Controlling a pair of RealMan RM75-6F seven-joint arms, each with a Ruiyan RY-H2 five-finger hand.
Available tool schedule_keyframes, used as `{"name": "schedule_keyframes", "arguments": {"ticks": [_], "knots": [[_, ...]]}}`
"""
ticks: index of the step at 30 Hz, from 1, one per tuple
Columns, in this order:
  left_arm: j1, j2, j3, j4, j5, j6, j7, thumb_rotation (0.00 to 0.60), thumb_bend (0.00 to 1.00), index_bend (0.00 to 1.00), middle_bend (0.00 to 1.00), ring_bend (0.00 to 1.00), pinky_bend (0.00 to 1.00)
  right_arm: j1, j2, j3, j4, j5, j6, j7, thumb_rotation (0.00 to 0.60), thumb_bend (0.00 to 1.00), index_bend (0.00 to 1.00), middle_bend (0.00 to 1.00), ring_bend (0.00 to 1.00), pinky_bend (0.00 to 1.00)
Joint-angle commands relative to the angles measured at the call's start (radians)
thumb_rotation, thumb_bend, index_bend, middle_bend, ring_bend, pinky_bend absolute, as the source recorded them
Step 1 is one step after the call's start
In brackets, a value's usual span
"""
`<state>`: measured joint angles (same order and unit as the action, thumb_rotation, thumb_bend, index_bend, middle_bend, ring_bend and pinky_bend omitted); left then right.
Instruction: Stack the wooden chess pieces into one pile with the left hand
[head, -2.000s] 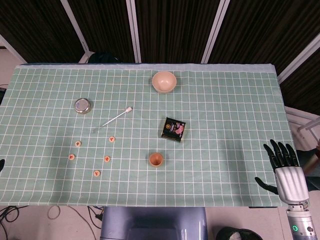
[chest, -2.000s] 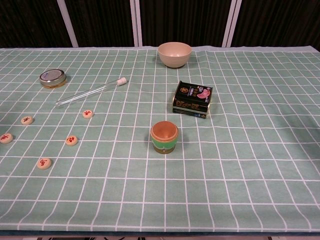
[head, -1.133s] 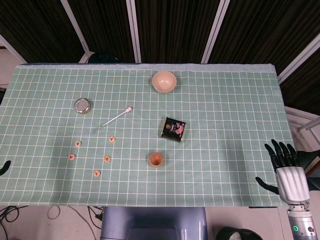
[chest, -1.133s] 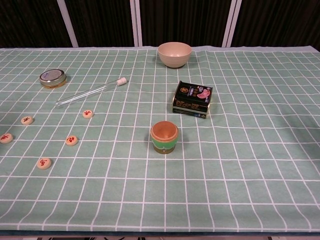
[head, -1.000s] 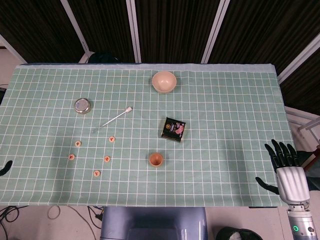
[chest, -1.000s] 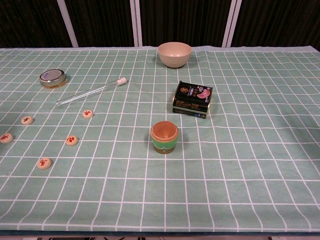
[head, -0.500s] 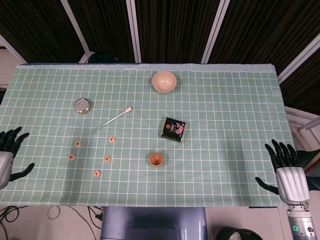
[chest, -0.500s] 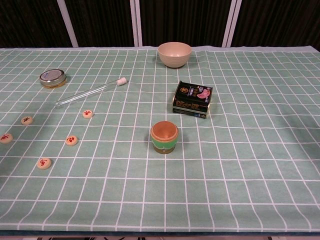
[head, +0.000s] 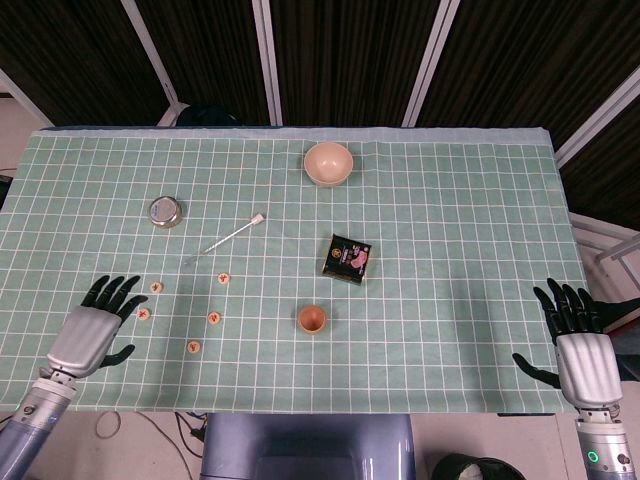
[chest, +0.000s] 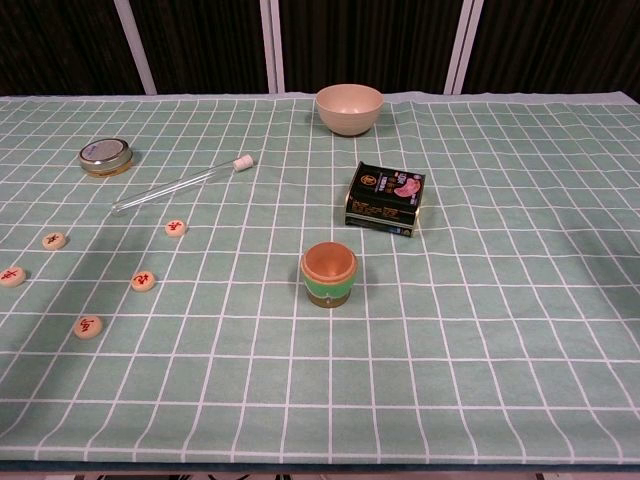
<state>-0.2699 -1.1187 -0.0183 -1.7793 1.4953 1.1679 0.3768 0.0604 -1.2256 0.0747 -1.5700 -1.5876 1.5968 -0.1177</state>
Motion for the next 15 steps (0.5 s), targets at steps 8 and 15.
{"name": "schedule_keyframes", "arguments": {"ticks": [8, 15], "knots": [[-0.051, -0.132, 0.036, 0.103, -0.005, -0.075, 0.051, 0.600, 0.20, 0.31, 0.00, 0.00, 0.00, 0.000, 0.002, 0.004, -0.001, 0.006, -0.001, 0.004, 0.600, 0.23, 0.09, 0.01, 0.02, 0.00], [-0.072, -0.214, 0.038, 0.152, -0.007, -0.086, 0.084, 0.600, 0.23, 0.36, 0.00, 0.00, 0.00, 0.000, 0.004, 0.006, -0.003, 0.010, -0.002, 0.008, 0.600, 0.23, 0.09, 0.01, 0.02, 0.00]]}}
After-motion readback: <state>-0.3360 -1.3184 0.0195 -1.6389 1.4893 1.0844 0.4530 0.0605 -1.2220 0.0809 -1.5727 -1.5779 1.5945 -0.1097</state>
